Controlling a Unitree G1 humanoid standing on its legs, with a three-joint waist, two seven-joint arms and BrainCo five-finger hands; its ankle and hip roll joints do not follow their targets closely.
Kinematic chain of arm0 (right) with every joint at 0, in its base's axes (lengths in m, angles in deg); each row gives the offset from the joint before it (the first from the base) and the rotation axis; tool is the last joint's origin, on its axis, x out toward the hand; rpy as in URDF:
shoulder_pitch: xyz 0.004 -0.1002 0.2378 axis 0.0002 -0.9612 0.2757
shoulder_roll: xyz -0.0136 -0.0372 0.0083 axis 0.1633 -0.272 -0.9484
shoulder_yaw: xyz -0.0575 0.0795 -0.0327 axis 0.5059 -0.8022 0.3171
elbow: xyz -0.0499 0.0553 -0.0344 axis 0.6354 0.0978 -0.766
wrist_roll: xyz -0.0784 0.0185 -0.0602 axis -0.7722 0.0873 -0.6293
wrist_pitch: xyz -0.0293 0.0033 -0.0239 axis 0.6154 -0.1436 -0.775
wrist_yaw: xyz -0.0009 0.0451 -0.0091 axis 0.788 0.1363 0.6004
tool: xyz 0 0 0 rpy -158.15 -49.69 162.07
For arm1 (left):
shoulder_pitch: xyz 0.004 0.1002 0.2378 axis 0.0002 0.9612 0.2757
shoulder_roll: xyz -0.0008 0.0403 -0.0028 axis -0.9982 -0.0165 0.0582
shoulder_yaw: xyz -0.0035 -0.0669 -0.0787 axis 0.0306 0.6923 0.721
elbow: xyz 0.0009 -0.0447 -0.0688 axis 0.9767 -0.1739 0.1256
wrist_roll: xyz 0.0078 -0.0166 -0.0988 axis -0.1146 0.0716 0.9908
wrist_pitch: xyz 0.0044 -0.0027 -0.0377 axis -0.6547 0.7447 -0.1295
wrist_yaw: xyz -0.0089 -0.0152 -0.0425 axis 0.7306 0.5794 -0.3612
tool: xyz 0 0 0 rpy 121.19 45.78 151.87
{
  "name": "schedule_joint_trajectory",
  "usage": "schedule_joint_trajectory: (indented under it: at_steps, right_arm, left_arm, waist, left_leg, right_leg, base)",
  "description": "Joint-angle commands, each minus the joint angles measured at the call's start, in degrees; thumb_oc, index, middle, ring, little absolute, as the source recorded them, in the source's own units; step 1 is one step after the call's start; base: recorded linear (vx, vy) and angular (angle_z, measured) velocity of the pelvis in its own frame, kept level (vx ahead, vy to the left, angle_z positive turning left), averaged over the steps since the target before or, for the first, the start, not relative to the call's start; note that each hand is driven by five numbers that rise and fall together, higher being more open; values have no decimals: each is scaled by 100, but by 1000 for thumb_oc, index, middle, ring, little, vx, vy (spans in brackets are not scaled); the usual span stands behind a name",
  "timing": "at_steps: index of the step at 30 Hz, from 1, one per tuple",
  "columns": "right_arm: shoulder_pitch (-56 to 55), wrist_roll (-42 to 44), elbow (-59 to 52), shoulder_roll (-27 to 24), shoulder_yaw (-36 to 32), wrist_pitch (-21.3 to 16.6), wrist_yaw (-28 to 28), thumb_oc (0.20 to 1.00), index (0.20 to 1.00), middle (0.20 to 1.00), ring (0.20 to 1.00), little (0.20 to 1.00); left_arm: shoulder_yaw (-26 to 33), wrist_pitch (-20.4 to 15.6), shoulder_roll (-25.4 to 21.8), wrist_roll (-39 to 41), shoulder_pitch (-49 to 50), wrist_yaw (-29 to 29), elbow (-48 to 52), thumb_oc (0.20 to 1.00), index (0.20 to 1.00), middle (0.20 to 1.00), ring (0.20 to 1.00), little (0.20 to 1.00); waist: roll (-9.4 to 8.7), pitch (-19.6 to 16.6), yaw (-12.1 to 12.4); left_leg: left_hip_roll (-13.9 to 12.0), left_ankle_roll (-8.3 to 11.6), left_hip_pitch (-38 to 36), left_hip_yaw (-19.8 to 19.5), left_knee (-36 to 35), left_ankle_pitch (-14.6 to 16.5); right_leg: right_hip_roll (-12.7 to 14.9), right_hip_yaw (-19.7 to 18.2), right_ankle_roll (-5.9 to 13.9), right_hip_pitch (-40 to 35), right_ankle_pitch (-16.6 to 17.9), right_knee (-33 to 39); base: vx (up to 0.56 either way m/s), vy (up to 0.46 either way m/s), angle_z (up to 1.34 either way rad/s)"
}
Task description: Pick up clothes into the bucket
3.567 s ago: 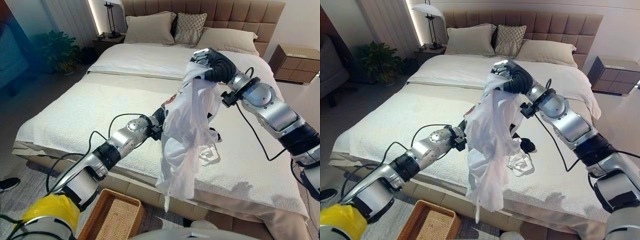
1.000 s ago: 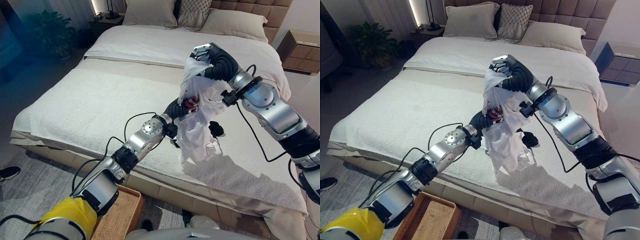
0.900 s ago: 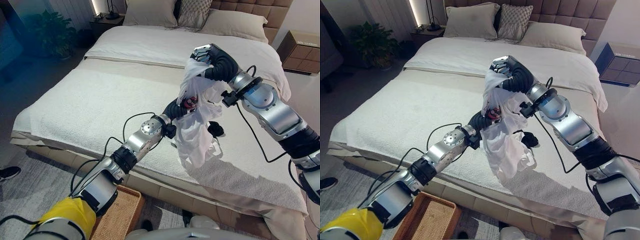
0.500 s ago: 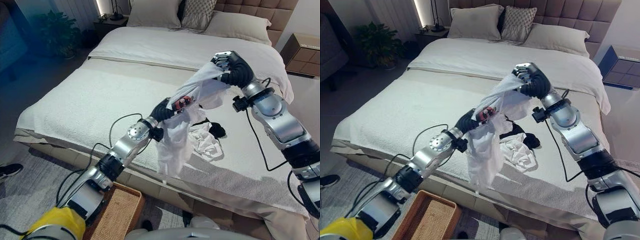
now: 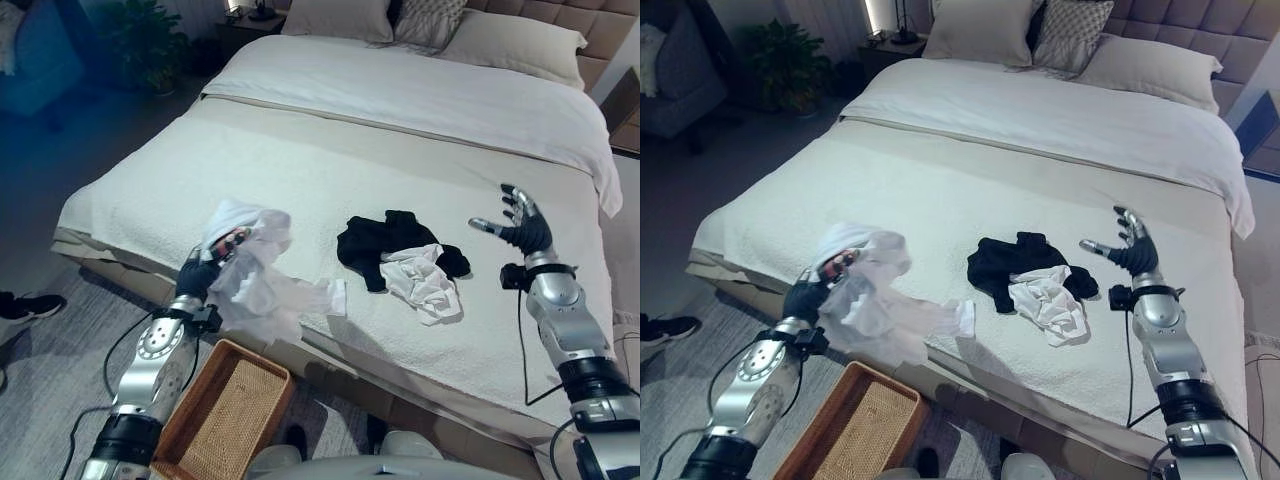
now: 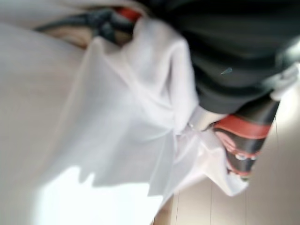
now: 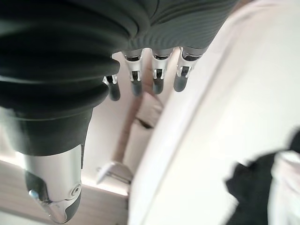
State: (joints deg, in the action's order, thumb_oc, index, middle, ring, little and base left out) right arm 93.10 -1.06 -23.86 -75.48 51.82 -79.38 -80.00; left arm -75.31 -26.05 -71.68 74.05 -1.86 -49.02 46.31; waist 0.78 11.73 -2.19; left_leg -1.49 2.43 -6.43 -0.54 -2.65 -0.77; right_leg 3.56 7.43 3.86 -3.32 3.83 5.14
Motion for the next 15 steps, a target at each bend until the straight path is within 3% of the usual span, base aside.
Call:
schedule_joint_trajectory:
  at_steps: [1, 9, 15]
  right_arm:
    - [-58, -228, 69, 182, -200, -295, 81, 1000, 1000, 1000, 1000, 1000]
    - [-332, -346, 812, 577, -305, -310, 210, 1000, 1000, 1000, 1000, 1000]
    - [-340, -370, 1383, 623, -352, -354, 440, 1000, 1000, 1000, 1000, 1000]
  left_arm:
    - [509, -731, -69, 179, 213, -55, 785, 200, 200, 200, 200, 200]
    - [890, -834, 286, -160, 776, 45, 554, 200, 200, 200, 200, 200]
    - [764, -818, 178, -1203, 857, 365, -373, 200, 200, 200, 200, 200]
  waist:
    - [-309, -322, 54]
    - [-252, 32, 175]
    - [-240, 392, 255]
  left_leg:
    - [271, 13, 733, -188, 1003, 578]
    - [352, -19, 1158, -315, 1258, 563]
    - [381, -25, 1538, -466, 1478, 513]
  right_leg:
    - [615, 246, 358, 101, -692, -970]
    - [671, 323, 336, 504, -699, -1240]
    - [747, 413, 308, 863, -738, -1581]
  base:
    - [-56, 17, 8]
    - [-78, 16, 8]
    - [-64, 28, 13]
